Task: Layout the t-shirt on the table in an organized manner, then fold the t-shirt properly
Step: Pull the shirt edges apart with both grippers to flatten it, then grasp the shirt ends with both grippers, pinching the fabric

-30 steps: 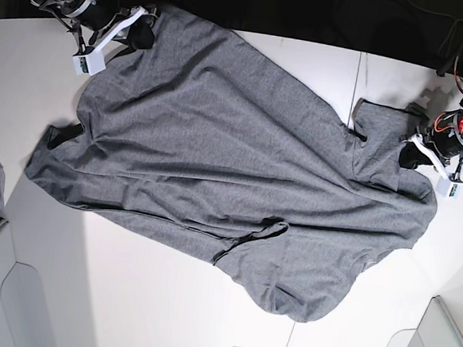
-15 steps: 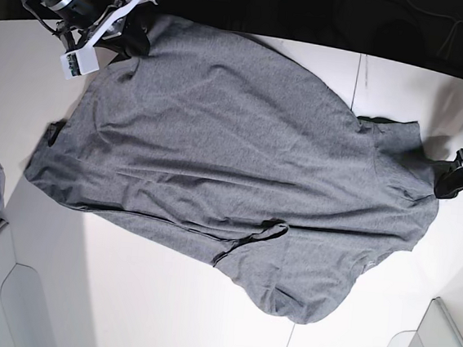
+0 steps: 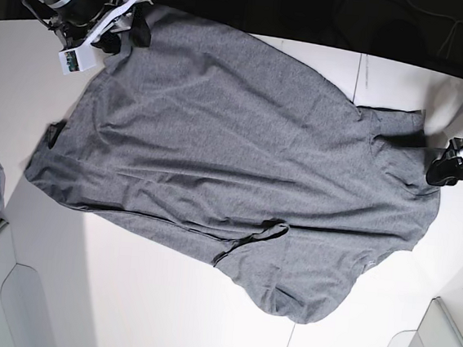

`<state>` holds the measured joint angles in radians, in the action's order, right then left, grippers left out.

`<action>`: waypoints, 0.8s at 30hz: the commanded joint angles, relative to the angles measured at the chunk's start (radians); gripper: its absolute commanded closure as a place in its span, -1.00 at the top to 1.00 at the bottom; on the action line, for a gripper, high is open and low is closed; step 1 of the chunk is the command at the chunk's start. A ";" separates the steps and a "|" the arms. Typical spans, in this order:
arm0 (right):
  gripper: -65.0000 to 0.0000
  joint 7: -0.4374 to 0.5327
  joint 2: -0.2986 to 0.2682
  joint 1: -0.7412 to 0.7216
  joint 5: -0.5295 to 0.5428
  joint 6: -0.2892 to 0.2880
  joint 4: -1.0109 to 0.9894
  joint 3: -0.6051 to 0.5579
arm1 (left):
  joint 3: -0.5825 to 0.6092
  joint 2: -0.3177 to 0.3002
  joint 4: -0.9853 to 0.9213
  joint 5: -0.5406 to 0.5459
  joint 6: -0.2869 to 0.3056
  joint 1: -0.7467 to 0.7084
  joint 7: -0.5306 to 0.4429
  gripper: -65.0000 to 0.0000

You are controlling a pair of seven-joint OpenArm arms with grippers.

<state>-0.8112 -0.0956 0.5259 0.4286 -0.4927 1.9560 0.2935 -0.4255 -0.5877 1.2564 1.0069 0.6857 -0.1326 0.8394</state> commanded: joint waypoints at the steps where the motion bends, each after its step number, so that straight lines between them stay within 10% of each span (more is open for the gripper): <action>1: 0.04 0.029 -0.008 0.000 0.006 0.004 0.015 0.010 | -0.009 -0.025 0.012 0.021 0.012 0.010 -0.012 -0.25; 8: 0.04 0.052 -0.011 0.001 -0.046 0.060 -0.011 0.063 | -0.009 -0.025 0.011 -0.034 0.012 0.010 -0.071 0.16; 24: 0.04 0.058 -0.092 -0.024 0.038 0.033 -0.256 0.062 | -0.008 -0.025 -0.111 -0.261 -0.009 0.039 -0.275 0.16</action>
<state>-0.7441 -0.1802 0.4984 0.4774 -0.4606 1.6932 0.3531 -0.4259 -0.5873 1.1309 0.7300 0.6701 -0.1070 0.5869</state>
